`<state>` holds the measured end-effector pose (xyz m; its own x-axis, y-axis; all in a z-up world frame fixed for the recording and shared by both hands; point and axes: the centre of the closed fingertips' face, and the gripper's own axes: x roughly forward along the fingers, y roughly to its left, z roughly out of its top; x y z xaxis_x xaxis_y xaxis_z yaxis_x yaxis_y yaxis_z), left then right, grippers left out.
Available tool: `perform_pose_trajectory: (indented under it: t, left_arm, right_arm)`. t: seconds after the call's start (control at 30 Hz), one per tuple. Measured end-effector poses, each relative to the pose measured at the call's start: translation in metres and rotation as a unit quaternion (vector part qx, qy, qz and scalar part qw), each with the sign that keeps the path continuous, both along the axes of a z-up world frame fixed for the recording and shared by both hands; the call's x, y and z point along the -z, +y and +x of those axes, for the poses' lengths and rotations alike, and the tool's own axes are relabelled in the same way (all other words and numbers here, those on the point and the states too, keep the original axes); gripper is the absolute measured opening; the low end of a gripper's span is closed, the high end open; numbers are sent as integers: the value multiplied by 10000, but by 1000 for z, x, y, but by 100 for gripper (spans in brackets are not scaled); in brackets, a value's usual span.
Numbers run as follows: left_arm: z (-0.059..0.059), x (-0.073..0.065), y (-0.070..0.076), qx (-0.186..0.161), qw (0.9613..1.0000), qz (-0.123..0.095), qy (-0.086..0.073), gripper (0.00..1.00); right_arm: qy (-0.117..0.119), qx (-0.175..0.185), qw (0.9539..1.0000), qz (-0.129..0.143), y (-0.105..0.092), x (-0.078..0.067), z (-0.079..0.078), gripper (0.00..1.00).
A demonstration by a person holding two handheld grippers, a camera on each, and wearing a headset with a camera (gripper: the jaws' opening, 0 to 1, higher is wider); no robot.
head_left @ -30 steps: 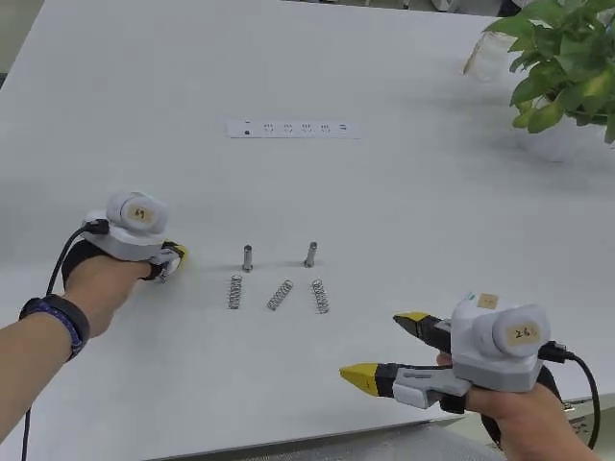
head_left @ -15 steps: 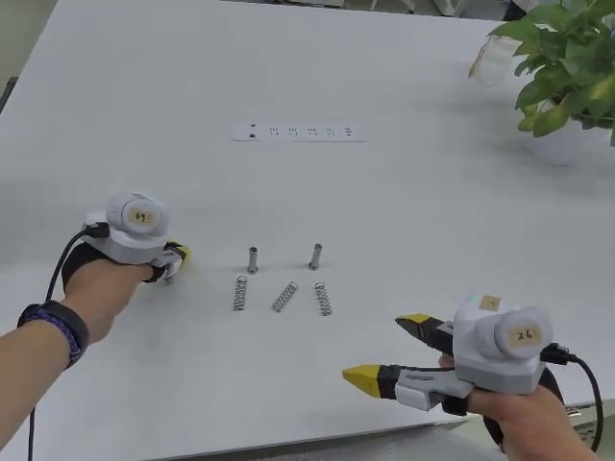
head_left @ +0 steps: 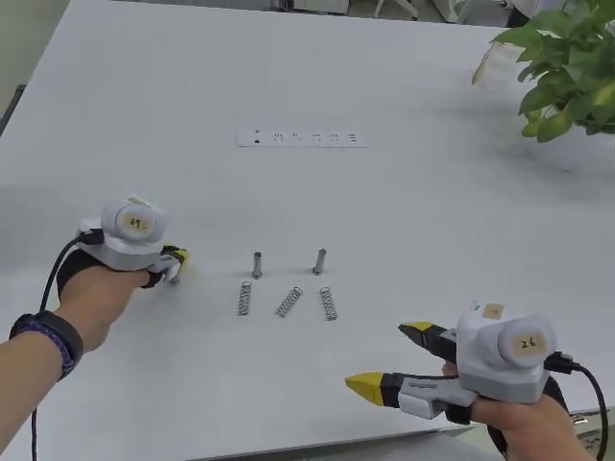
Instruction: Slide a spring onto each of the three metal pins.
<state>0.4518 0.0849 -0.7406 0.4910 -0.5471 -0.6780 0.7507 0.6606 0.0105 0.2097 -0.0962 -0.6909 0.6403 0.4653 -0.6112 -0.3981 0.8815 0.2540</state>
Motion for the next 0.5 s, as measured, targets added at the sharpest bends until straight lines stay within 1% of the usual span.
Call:
perform_pose_trajectory:
  t: [0.27, 0.43, 0.5]
  left_arm:
    - [0, -3, 2, -27, 10000, -2, -8, 0]
    - [2, -3, 3, -34, 10000, 6, -40, 0]
    - [2, -2, 3, -42, 10000, 6, -30, 0]
  right_arm:
    - [-8, 2, 10000, 9, 0, 0, 1, 71]
    - [8, 15, 10000, 16, 0, 2, -2, 71]
    - [12, 27, 10000, 15, -1, 3, -3, 71]
